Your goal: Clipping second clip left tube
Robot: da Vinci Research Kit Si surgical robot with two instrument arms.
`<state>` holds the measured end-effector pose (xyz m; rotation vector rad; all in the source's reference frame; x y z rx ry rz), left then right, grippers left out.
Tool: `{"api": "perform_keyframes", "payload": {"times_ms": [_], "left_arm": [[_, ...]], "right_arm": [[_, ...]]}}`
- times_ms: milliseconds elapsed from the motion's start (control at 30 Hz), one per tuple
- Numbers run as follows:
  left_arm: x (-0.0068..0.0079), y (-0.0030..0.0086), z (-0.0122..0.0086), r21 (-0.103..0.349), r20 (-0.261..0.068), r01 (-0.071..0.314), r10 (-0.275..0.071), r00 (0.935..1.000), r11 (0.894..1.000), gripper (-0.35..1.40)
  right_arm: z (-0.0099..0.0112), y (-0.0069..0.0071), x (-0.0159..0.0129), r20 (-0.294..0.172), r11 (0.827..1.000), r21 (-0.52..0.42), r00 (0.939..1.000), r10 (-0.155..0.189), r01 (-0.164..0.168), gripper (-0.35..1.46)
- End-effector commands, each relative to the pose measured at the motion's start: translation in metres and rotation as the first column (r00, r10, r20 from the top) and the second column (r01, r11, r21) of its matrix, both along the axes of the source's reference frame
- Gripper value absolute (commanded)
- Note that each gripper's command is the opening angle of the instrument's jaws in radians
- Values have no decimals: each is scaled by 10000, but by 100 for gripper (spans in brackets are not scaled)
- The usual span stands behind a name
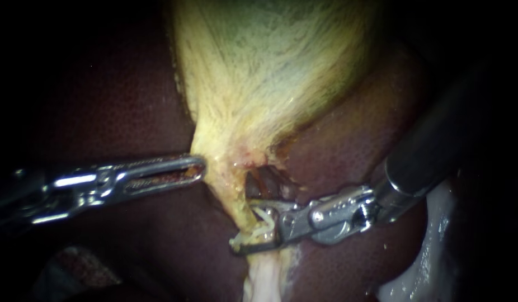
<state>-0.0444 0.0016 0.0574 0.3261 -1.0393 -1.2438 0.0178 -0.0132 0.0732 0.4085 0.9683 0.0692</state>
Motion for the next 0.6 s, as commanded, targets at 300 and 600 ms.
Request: {"api": "perform_keyframes", "payload": {"times_ms": [300,600], "left_arm": [[-7,0,-1,-22,-2,-50,50,10000,10000,-35],[-8,0,0,-22,-6,-44,44,10000,10000,-35]], "right_arm": [[1,-4,14,-235,9993,134,9991,-346,349,53],[-1,-4,3,256,9882,1534,9997,-6,-33,-24]]}}
